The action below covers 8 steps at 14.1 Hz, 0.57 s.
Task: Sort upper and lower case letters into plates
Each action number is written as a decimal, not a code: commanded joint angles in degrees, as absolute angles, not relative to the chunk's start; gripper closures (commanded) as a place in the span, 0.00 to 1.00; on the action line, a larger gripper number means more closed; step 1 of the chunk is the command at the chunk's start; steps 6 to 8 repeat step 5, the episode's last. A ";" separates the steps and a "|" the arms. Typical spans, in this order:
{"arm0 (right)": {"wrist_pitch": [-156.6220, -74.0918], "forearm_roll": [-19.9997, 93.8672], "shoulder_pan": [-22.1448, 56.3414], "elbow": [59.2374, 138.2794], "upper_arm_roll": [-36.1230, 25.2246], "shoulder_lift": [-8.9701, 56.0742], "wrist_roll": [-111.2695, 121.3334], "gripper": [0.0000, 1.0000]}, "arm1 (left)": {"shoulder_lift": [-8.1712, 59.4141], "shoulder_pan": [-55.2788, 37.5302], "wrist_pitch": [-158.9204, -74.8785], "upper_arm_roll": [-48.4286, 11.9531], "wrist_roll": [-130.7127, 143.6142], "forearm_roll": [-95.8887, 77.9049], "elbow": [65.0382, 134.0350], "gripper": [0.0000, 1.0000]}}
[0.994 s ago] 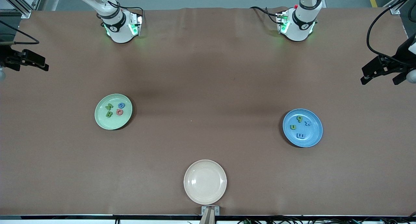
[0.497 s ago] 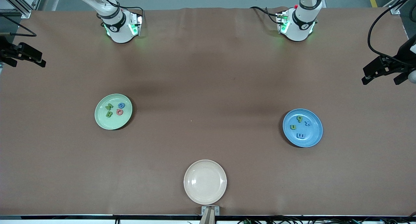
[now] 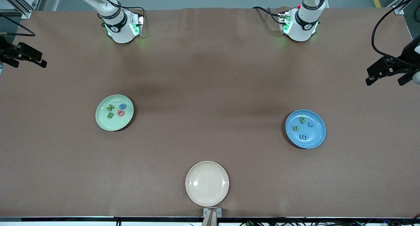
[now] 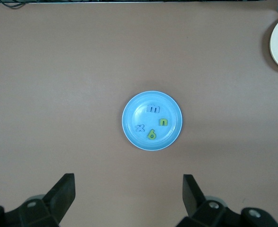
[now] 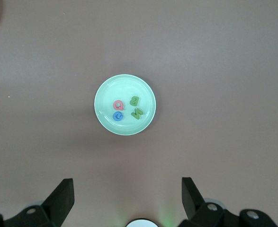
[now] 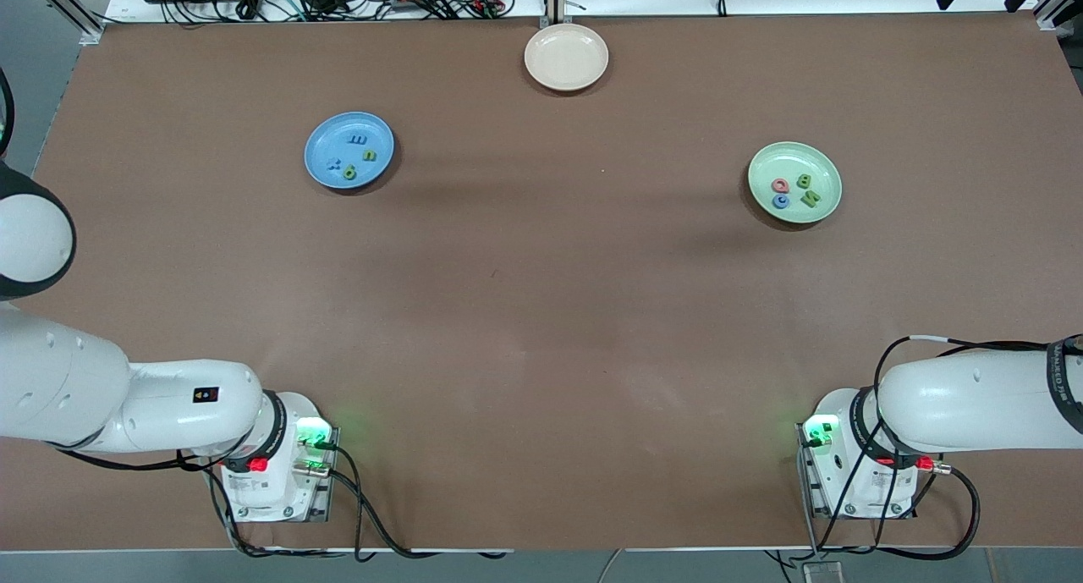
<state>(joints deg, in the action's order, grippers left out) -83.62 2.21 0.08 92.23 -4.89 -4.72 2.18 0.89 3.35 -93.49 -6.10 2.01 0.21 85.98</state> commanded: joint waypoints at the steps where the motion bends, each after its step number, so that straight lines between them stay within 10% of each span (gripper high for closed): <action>1: -83.85 3.08 -0.62 94.30 -4.48 -7.03 1.93 0.00 | 0.79 3.78 -92.72 -6.15 0.88 -0.44 85.69 0.00; 8: -83.85 1.85 -0.26 94.31 -4.48 -7.12 2.20 0.00 | 0.79 3.78 -92.72 -6.15 0.88 -0.44 85.78 0.00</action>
